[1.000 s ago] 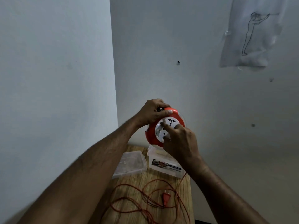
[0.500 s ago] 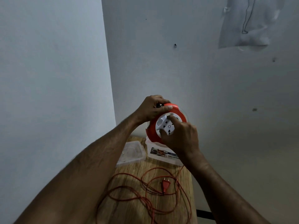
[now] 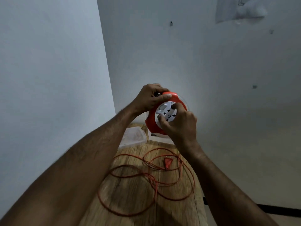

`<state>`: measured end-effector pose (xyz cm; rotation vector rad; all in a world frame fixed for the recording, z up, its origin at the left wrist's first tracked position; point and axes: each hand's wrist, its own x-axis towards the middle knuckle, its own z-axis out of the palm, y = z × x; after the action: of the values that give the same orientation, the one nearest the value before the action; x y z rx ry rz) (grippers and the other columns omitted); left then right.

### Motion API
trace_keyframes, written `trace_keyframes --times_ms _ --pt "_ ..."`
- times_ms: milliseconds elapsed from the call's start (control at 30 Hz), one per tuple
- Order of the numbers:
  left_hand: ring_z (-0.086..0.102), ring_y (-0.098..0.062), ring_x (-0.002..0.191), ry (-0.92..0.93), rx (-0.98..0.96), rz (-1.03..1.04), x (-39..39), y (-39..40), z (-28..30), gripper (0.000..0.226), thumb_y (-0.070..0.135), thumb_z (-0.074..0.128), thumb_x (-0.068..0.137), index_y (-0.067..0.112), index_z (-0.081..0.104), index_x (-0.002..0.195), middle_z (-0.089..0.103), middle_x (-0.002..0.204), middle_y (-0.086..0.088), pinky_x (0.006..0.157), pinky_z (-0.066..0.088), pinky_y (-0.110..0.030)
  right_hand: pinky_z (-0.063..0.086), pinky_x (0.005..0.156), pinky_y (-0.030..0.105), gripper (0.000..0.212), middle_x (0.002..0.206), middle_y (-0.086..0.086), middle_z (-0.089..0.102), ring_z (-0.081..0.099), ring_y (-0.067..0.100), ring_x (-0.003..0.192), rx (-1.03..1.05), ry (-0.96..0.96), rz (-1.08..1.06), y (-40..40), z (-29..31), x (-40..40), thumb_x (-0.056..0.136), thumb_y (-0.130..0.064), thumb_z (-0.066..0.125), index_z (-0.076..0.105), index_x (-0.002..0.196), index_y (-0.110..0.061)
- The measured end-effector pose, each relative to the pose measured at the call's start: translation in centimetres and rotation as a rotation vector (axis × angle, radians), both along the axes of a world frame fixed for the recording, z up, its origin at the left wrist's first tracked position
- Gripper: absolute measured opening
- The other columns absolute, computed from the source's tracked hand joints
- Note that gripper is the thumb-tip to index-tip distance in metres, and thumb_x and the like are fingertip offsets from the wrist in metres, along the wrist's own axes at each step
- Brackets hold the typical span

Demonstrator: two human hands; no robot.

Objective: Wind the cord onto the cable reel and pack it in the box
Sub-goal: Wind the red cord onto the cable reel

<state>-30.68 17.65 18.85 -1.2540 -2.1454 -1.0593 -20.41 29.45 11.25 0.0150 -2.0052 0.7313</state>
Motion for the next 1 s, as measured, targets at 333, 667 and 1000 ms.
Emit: trace_keyframes --times_ms 333,667,1000 --pt "0.065 -0.014 0.083 0.041 0.007 -0.008 6.7 -3.6 -1.7 0.031 0.036 0.065 0.092 0.012 0.073 0.111 0.068 0.093 -0.003 0.072 0.058 -0.029 0.031 0.067 -0.002 0.050 0.101 0.007 0.074 0.069 0.016 0.077 -0.035 0.038 0.017 -4.0 -1.6 6.8 0.080 -0.039 0.081 0.063 0.115 -0.007" --pt "0.066 -0.014 0.087 0.009 0.128 0.016 9.2 -7.0 -2.6 0.033 0.035 0.066 0.092 0.010 0.072 0.113 0.068 0.096 -0.001 0.075 0.061 -0.034 0.029 0.066 -0.010 0.064 0.113 0.004 0.070 0.069 0.016 0.093 -0.124 0.077 0.039 -7.1 -1.5 9.1 0.079 -0.041 0.081 0.056 0.129 -0.008" --pt "0.067 -0.018 0.090 -0.055 0.263 0.032 8.7 -8.9 -4.8 0.034 0.036 0.067 0.091 0.011 0.071 0.115 0.068 0.097 -0.003 0.078 0.061 -0.040 0.063 0.080 0.034 0.065 0.117 0.006 0.069 0.071 0.020 0.096 -0.197 0.114 0.049 -9.4 -2.7 7.7 0.078 -0.040 0.082 0.056 0.128 -0.009"
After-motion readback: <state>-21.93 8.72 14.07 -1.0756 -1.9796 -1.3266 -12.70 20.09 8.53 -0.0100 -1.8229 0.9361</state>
